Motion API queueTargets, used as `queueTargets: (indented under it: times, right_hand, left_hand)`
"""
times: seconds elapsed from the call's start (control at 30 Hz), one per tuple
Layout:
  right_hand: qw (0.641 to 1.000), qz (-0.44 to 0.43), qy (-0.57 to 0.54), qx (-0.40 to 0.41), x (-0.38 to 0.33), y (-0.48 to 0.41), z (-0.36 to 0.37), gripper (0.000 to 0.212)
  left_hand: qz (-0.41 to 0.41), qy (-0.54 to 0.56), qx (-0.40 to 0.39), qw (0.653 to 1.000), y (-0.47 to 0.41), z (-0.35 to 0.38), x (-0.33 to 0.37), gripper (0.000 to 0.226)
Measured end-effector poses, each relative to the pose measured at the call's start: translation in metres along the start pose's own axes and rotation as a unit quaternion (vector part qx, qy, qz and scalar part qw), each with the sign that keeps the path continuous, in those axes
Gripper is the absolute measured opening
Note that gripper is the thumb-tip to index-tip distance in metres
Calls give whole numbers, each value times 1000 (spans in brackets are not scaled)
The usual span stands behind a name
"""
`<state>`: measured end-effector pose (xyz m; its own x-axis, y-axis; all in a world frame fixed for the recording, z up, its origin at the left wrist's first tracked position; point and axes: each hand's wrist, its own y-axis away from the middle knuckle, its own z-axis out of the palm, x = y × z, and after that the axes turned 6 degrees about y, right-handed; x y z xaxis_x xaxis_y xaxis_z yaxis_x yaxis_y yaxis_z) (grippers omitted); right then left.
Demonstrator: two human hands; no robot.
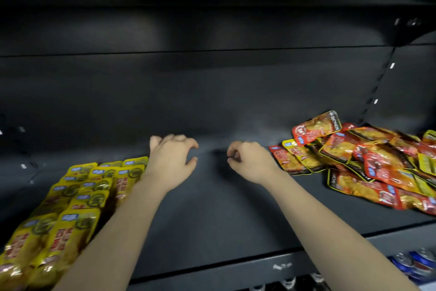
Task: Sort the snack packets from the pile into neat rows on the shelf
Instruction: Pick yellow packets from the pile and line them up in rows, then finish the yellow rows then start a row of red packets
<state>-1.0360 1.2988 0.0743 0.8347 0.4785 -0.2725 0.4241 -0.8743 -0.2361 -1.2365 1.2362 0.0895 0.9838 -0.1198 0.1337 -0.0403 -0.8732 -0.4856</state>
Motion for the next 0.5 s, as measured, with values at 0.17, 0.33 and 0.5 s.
queueTargets:
  times: [0.17, 0.33, 0.5]
  right_hand:
    - [999, -12, 6, 43, 55, 13, -25, 12]
    - [996, -13, 18, 82, 102, 26, -43, 15]
    - [995, -2, 15, 98, 144, 37, -56, 19]
  left_hand:
    - [27, 15, -14, 999, -25, 25, 69, 29]
    - [46, 45, -19, 998, -44, 44, 126, 28]
    - [51, 51, -28, 997, -58, 61, 173, 26]
